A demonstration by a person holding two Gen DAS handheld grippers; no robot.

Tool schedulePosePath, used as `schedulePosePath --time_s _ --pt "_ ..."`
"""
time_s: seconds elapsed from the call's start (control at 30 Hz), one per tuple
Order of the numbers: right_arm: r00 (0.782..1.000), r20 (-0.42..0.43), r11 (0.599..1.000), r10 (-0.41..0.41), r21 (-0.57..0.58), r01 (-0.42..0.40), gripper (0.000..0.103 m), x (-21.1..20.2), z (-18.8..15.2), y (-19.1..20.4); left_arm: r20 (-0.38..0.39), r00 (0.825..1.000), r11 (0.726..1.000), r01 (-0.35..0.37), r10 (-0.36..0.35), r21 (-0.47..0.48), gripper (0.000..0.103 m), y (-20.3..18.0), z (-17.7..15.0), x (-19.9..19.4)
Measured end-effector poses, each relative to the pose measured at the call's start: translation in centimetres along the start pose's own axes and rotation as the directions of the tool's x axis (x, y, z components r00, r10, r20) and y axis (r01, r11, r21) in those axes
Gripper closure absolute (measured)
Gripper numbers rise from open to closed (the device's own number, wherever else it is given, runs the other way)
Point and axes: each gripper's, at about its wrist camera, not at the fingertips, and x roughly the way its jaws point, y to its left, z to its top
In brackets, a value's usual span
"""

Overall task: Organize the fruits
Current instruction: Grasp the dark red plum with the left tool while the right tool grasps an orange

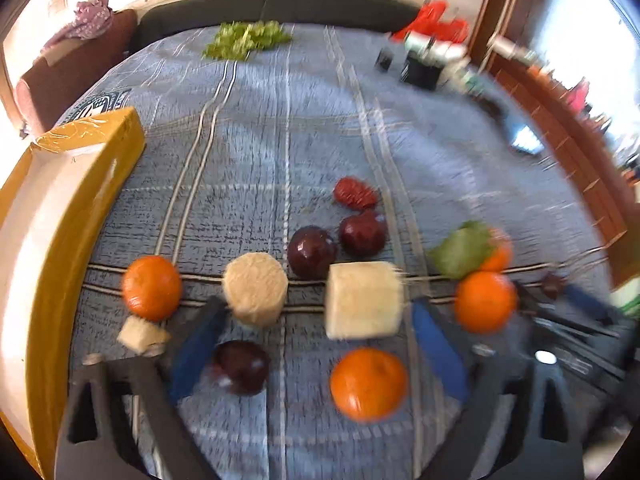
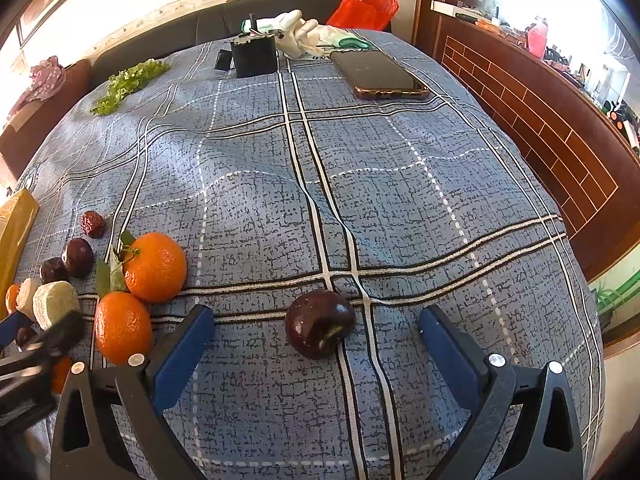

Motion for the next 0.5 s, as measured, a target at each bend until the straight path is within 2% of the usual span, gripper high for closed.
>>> schedulePosePath --time_s 0.1,0.2,0.23,0.3,0.37,0.47,0.5 --pt "1.000 0.001 1.000 0.000 -0.001 0.000 0.000 0.0 0.0 0.0 0.130 0.991 0.999 0.044 -0.043 -0.009 0.019 1.8 -0.4 -5.0" --pt "1.000 0.001 1.000 -0.002 -0.001 0.002 0.000 0.1 0.1 0.1 0.274 0.961 0.998 0.041 -0.023 -0.058 0.019 4.9 -0.9 -10.4" --pt "1.000 0.003 1.000 -0.004 0.001 0.004 0.000 0.1 0.1 0.1 0.300 0.954 0.997 0.027 -0.003 -0.076 0.019 5.9 -1.0 -11.6" --pt "1.000 0.008 1.000 -0.011 0.006 0.011 0.000 -0.1 -0.2 0.1 0.320 0.945 0.990 -0.028 0.070 -0.135 0.019 8.3 -1.4 -13.6" --pt "1.000 0.010 1.000 -0.015 0.003 0.015 0.000 -0.2 -0.4 0.2 0.315 0.943 0.979 -0.049 0.111 -0.198 0.019 10.9 -1.8 -14.7" --pt "1.000 -0.015 1.000 0.004 -0.013 -0.005 0.001 -0.5 -0.7 0.1 0.326 0.940 0.967 -0.014 0.099 -0.255 0.019 13.4 -3.1 -15.5" --pt "1.000 -0.028 1.000 0.008 -0.007 -0.008 0.006 -0.9 -1.0 -0.2 0.333 0.939 0.966 0.002 0.087 -0.258 0.019 13.8 -3.5 -15.5"
